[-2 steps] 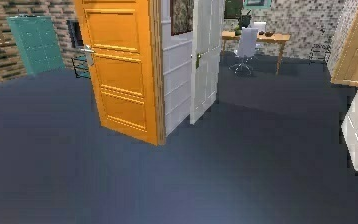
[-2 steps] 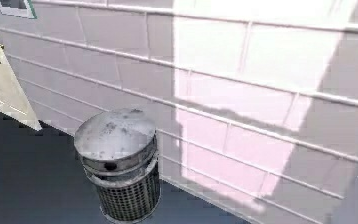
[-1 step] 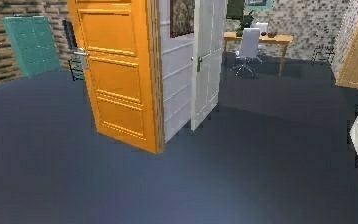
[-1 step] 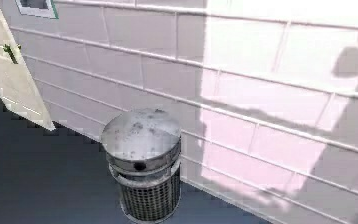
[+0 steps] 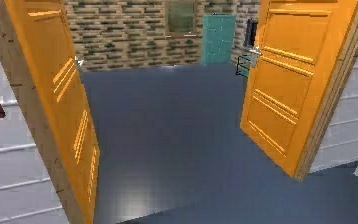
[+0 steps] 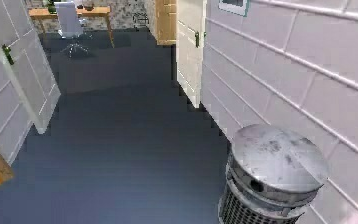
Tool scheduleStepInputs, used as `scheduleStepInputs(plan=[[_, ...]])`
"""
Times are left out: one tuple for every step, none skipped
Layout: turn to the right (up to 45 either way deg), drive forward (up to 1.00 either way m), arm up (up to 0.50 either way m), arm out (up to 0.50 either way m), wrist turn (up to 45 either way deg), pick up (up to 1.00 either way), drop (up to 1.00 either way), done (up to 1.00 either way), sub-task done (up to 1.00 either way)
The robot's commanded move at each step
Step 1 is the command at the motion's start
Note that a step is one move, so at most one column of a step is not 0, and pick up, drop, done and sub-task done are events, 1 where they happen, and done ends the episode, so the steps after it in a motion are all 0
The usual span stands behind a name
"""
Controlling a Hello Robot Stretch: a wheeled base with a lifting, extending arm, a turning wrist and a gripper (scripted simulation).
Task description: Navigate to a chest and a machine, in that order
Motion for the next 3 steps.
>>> scheduleStepInputs(plan=[[0.0,0.85,0.00,0.00,0.0,0.00,0.00,0.00,0.00],[-15.0,0.00,0.00,0.00,0.0,0.00,0.00,0.00,0.00],[0.0,1.00,0.00,0.00,0.0,0.00,0.00,0.00,0.00]])
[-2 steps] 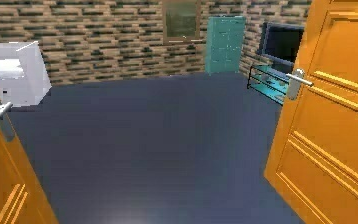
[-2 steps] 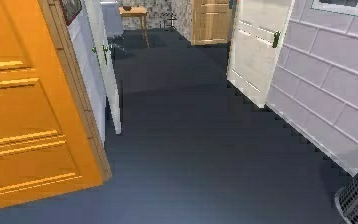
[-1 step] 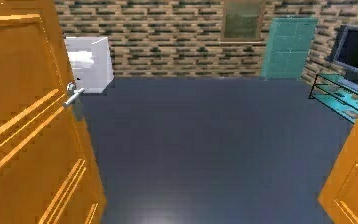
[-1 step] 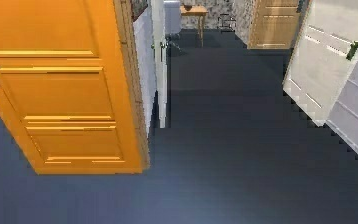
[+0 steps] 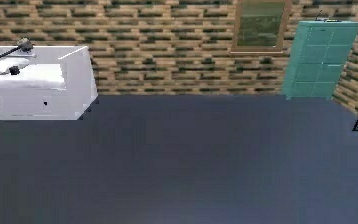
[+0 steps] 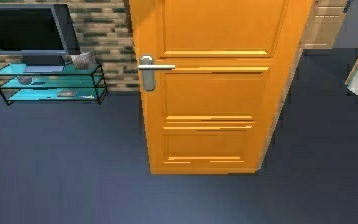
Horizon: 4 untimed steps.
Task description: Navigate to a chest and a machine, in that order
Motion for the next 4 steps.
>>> scheduleStepInputs(plan=[[-6.0,0.00,0.00,0.00,0.0,0.00,0.00,0.00,0.00],[0.0,0.30,0.00,0.00,0.0,0.00,0.00,0.00,0.00],[-36.0,0.00,0.00,0.00,0.0,0.00,0.00,0.00,0.00],[0.0,0.50,0.00,0.00,0.0,0.00,0.00,0.00,0.00]])
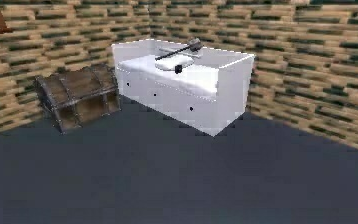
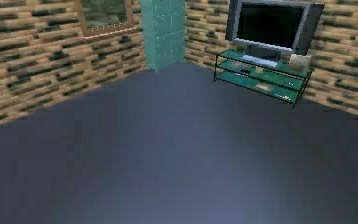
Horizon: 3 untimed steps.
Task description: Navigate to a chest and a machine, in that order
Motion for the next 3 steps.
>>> scheduleStepInputs(plan=[[-45.0,0.00,0.00,0.00,0.0,0.00,0.00,0.00,0.00],[0.0,1.00,0.00,0.00,0.0,0.00,0.00,0.00,0.00],[0.0,0.80,0.00,0.00,0.0,0.00,0.00,0.00,0.00]])
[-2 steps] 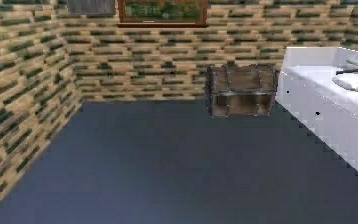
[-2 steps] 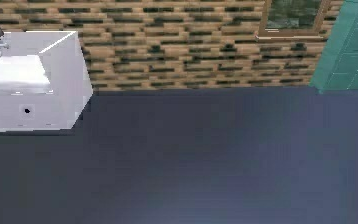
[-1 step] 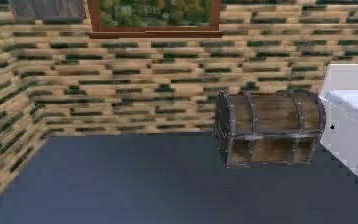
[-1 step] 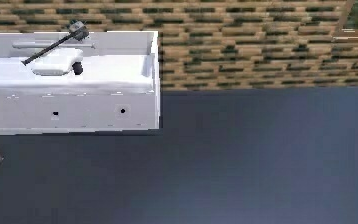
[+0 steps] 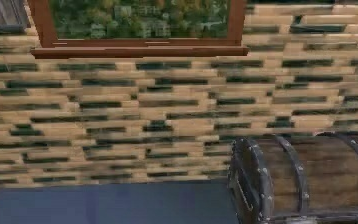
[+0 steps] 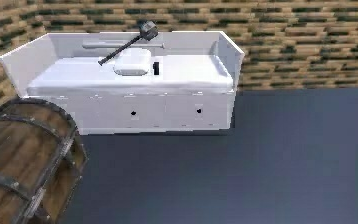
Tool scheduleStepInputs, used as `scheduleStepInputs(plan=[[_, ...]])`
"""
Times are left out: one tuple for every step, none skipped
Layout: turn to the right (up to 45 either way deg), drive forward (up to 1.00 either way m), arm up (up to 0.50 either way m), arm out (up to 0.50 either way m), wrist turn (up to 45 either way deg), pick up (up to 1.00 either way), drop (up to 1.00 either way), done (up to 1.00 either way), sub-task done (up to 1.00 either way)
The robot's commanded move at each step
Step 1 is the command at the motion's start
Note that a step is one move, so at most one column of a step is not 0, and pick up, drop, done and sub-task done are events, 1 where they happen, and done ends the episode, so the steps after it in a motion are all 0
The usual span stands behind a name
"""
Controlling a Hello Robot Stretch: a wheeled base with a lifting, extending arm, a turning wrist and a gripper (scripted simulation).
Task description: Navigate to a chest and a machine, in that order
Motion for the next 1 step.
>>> scheduleStepInputs(plan=[[39.0,0.00,0.00,0.00,0.0,0.00,0.00,0.00,0.00]])
